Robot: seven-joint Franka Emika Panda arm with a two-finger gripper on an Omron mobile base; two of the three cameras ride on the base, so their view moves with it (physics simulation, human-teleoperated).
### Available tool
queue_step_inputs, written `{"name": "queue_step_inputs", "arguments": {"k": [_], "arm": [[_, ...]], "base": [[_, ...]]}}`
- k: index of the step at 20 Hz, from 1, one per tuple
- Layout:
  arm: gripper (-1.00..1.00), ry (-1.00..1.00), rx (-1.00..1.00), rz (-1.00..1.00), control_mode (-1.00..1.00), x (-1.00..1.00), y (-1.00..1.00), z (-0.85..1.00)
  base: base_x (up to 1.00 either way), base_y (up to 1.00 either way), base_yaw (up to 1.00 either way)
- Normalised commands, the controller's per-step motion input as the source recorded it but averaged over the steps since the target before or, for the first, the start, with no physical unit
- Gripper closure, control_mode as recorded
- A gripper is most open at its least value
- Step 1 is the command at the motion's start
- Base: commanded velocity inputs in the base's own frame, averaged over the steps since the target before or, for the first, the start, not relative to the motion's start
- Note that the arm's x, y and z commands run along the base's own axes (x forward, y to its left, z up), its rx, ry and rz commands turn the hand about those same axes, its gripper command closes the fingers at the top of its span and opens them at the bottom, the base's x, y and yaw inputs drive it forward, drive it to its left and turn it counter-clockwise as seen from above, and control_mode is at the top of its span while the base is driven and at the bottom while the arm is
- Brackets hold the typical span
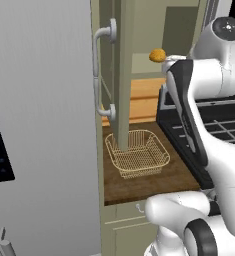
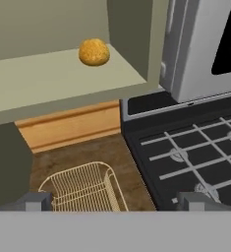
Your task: Open the cabinet, pick up the bread from the cabinet and place it in the basket. Then move the basket to the dining counter.
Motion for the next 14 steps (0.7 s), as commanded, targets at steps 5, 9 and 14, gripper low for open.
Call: {"name": "queue_step_inputs", "arguments": {"k": [5, 9, 14], "arm": [[-1.0, 0.08, 0.0, 0.0, -1.0, 0.63, 0.0, 0.11], [-1.0, 0.03, 0.0, 0.0, -1.0, 0.57, 0.0, 0.03], [-1.0, 0.0, 0.0, 0.0, -1.0, 0.52, -0.02, 0.0]], "base": [[0.0, 0.0, 0.0], [0.0, 0.0, 0.0], [0.0, 0.0, 0.0]]}}
